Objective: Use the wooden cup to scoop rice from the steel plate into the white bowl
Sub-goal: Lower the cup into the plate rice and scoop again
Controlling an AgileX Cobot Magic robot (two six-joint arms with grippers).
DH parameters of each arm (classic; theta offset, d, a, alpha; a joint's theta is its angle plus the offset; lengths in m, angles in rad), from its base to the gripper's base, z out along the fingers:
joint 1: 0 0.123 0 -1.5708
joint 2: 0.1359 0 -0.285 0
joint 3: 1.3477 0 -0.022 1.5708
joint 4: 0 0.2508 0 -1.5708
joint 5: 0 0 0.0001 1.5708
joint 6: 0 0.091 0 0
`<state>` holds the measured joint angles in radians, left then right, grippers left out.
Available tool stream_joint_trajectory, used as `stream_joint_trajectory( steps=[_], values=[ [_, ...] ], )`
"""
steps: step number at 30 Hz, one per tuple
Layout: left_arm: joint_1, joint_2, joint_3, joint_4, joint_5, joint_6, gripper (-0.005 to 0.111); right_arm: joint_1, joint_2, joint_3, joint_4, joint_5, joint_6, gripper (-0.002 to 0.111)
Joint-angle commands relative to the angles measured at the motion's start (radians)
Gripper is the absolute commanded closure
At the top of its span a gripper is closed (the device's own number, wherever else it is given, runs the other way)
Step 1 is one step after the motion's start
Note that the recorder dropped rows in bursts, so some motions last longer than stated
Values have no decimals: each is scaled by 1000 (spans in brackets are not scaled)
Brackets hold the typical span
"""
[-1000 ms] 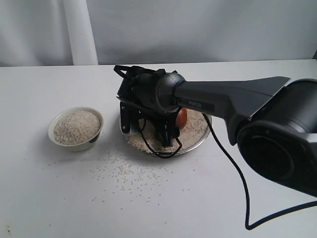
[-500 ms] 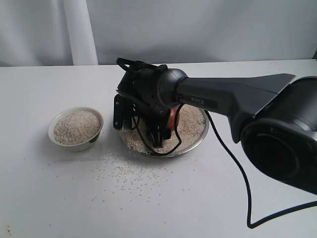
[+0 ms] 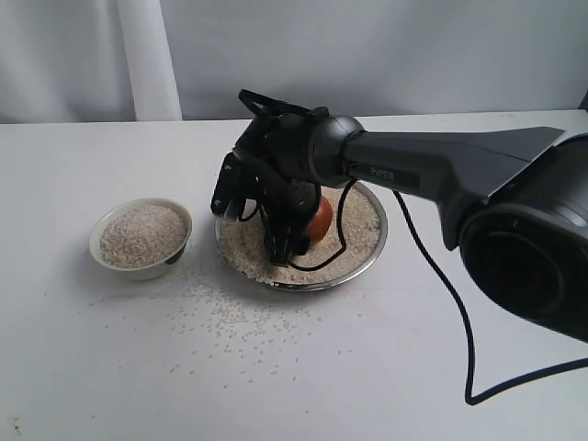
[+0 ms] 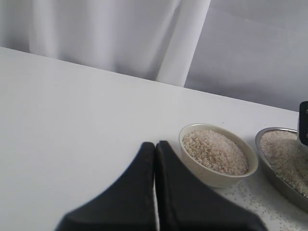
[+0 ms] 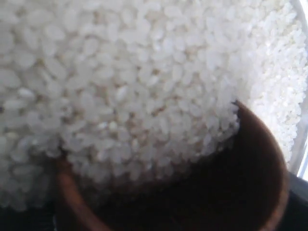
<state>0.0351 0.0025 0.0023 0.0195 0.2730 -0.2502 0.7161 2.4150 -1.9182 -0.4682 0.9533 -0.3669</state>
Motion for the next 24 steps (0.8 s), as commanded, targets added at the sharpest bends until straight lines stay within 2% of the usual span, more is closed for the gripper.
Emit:
stream_joint_trajectory(
  steps=[1,10,12,16,18,24],
  values=[
    [-5,-3,-2,-2,-6,-4,107,-9,17,4,81,-63,17,108],
    [-5,-3,-2,-2,-6,-4,107,-42,-1,27,163,-114,61,108],
    [-5,-3,-2,-2,-6,-4,107,-46,-46,116,161,-204,61,108],
    [-5,-3,-2,-2,-6,-4,107,-91,-205,432,165,-557,133,108],
    [-5,-3,-2,-2,-6,-4,107,-116,-258,535,169,-692,167,108],
    [-5,-3,-2,-2,-6,-4,107,-141,-311,667,169,-904,217,108]
  ],
)
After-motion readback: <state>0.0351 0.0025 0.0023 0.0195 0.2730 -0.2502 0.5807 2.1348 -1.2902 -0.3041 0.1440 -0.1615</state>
